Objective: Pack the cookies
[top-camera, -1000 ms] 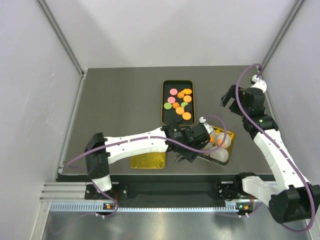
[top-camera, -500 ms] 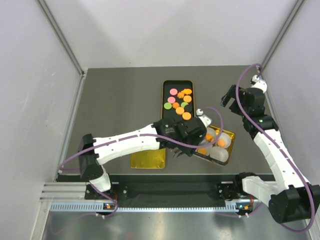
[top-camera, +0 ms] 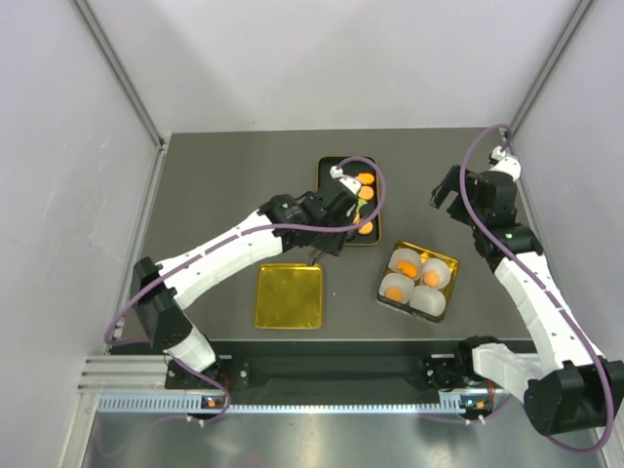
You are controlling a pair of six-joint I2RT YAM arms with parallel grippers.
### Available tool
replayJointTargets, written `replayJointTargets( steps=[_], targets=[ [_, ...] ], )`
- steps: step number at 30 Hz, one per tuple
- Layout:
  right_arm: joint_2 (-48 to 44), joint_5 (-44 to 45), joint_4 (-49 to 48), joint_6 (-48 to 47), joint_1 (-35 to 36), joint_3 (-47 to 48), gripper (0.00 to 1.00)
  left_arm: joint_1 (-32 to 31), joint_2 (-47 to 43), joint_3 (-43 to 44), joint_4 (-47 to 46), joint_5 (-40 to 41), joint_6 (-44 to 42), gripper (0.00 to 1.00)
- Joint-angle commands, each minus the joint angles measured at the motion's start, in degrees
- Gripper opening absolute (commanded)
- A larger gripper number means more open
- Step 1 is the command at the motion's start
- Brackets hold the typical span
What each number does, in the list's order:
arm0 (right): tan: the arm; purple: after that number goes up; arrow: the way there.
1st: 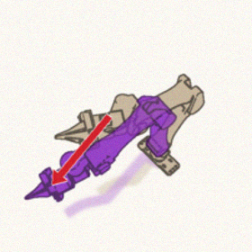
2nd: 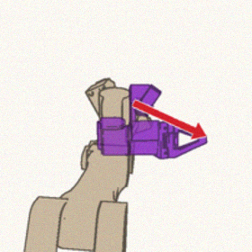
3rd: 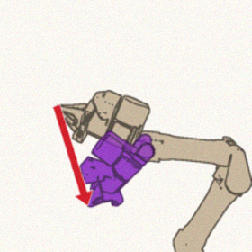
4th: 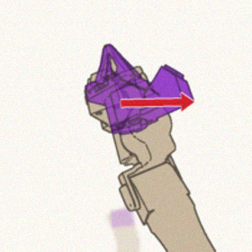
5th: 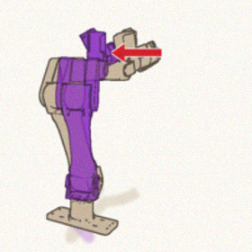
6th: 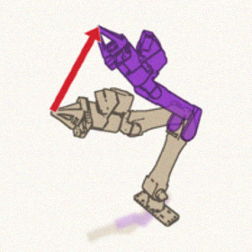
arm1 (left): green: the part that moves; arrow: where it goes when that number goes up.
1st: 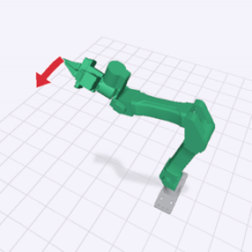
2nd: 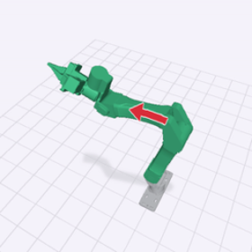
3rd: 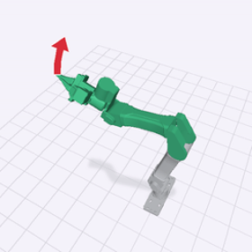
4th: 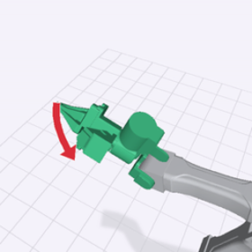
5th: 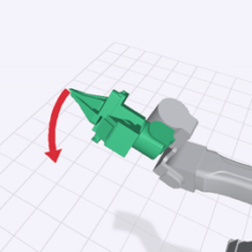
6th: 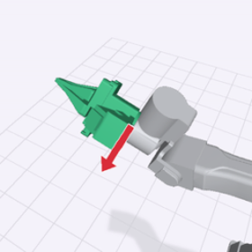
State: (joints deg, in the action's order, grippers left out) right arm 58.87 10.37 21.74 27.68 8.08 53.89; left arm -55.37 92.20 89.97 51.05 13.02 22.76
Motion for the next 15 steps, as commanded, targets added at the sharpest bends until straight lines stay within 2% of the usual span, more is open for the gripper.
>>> replayJointTargets(
  steps=[1,15],
  targets=[
    [-1.39,-0.26,-3.02,0.0,-0.87,-0.1,1.0,2.19,0.17,-1.38,-2.26,-0.44,-2.2,0.44],
    [-1.39,-0.7,-3.02,-0.26,-0.87,-0.1,1.0,5.72,6.06,-2.7,-5.78,-1.41,-4.04,0.47]
  ],
)
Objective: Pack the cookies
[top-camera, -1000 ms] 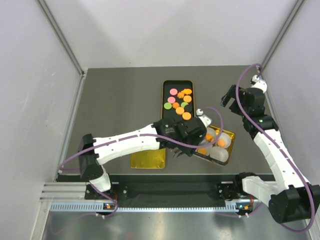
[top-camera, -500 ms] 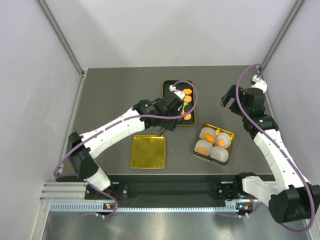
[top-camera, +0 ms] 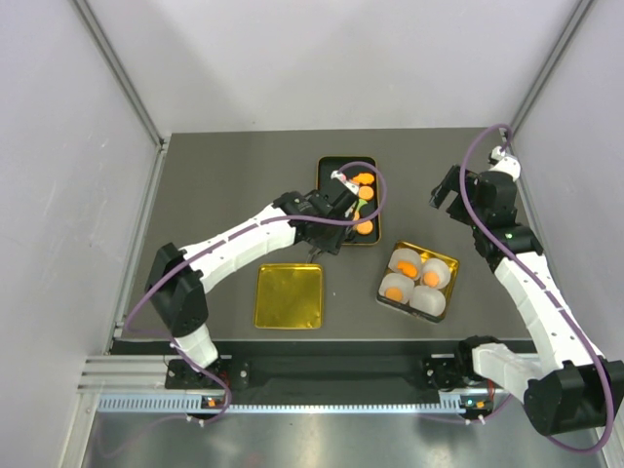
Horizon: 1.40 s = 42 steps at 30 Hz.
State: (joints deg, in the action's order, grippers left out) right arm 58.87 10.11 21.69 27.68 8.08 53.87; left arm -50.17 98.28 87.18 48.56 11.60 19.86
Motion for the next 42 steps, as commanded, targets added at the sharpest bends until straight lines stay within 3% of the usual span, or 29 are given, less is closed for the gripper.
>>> replayJointTargets(
  steps=[1,8,29,42],
  targets=[
    [-1.48,-0.44,-3.06,-0.17,-0.96,-0.16,1.0,0.6,0.16,0.19,-3.2,0.09,-1.14,0.48],
    [-1.57,-0.53,-2.97,-0.26,-0.96,-0.08,1.0,0.95,0.95,0.1,-3.38,0.01,-1.49,0.52],
    [-1.57,-0.7,-3.06,-0.43,-0.96,0.01,1.0,2.45,3.67,0.27,-4.96,-1.57,-2.1,0.52],
    [-1.39,-0.79,-3.06,-0.35,-0.96,-0.17,0.99,2.62,3.59,-0.6,-5.22,-2.01,-2.1,0.44]
  ],
)
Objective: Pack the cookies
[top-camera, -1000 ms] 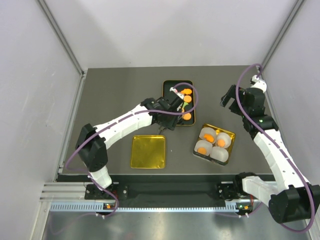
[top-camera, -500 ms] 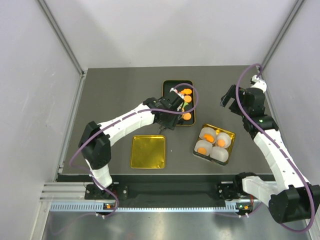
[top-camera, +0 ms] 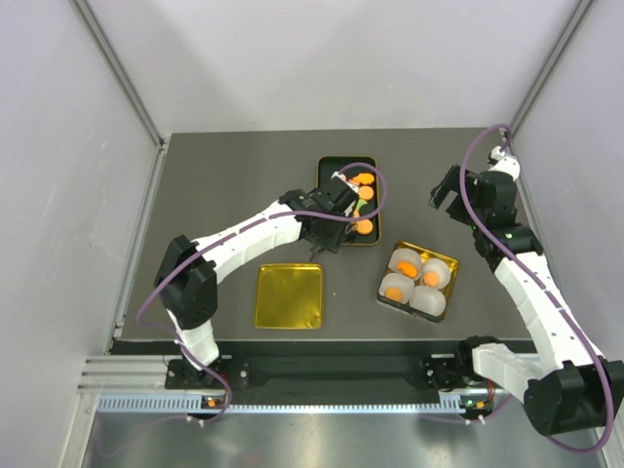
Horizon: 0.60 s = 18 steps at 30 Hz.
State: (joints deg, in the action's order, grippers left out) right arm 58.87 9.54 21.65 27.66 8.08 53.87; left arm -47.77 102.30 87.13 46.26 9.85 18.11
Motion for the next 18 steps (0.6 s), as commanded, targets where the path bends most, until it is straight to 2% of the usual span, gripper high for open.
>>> replayJointTargets(
  steps=[1,5,18],
  targets=[
    [-1.48,-0.22,-2.93,-0.24,-0.87,-0.08,1.0,0.22,-0.44,-0.56,-2.84,-0.27,-0.44,0.42],
    [-1.57,-0.14,-3.02,-0.33,-0.96,-0.25,1.0,0.31,-0.79,-0.21,-2.49,-0.18,-0.53,0.38],
    [-1.3,-0.31,-3.1,-0.24,-0.96,-0.25,1.0,0.31,-4.39,1.99,-0.21,1.84,-1.14,0.36]
  ],
)
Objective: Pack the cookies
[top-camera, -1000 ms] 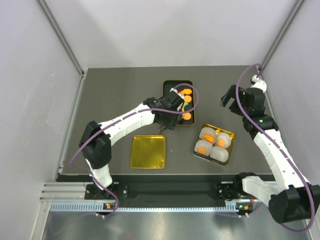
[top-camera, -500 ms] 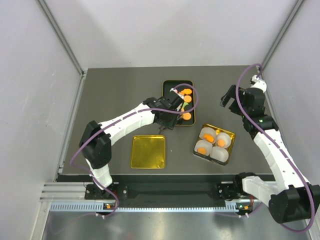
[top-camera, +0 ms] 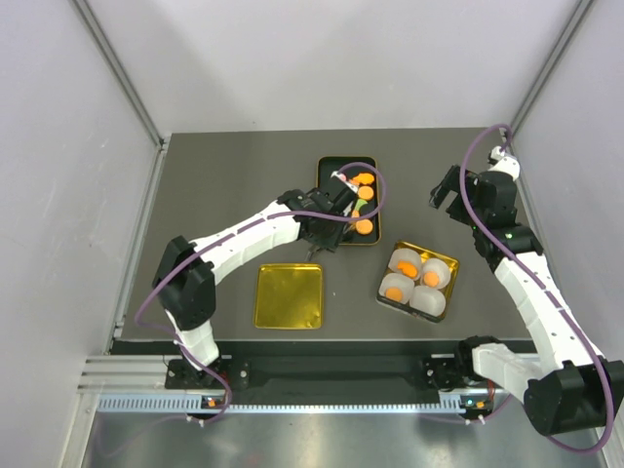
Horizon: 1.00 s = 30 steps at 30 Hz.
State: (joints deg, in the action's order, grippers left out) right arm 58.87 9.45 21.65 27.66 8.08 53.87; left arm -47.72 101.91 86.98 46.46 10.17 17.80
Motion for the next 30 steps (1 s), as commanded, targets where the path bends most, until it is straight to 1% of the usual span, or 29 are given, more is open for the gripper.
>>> replayJointTargets(
  steps=[1,13,19,25,26,28,30],
  targets=[
    [-1.22,-0.4,-3.1,-0.24,-0.87,-0.25,1.0,0.26,-4.08,2.05,-0.4,1.52,-0.84,0.36],
    [-0.95,-0.58,-3.28,-0.15,-0.96,-0.34,1.0,0.09,-5.14,3.81,1.0,1.52,-1.19,0.34],
    [-0.78,-0.31,-3.46,-0.24,-0.96,-0.43,1.0,-2.1,-6.19,6.26,2.85,1.6,-1.45,0.34],
    [-0.78,0.48,-3.37,-0.41,-0.96,-0.34,1.0,-9.74,-5.84,10.05,5.22,3.53,-0.4,0.34],
    [-0.78,0.74,-3.37,-0.5,-0.96,-0.34,1.0,-12.28,-5.76,10.4,5.22,3.62,0.12,0.34],
    [-0.78,0.83,-3.37,-0.59,-0.96,-0.34,1.0,-15.71,-4.97,11.1,5.31,3.36,1.26,0.34],
    [-0.78,1.09,-3.28,-0.59,-0.96,-0.34,0.99,-17.83,-4.09,11.8,5.31,2.31,1.79,0.34]
  ],
)
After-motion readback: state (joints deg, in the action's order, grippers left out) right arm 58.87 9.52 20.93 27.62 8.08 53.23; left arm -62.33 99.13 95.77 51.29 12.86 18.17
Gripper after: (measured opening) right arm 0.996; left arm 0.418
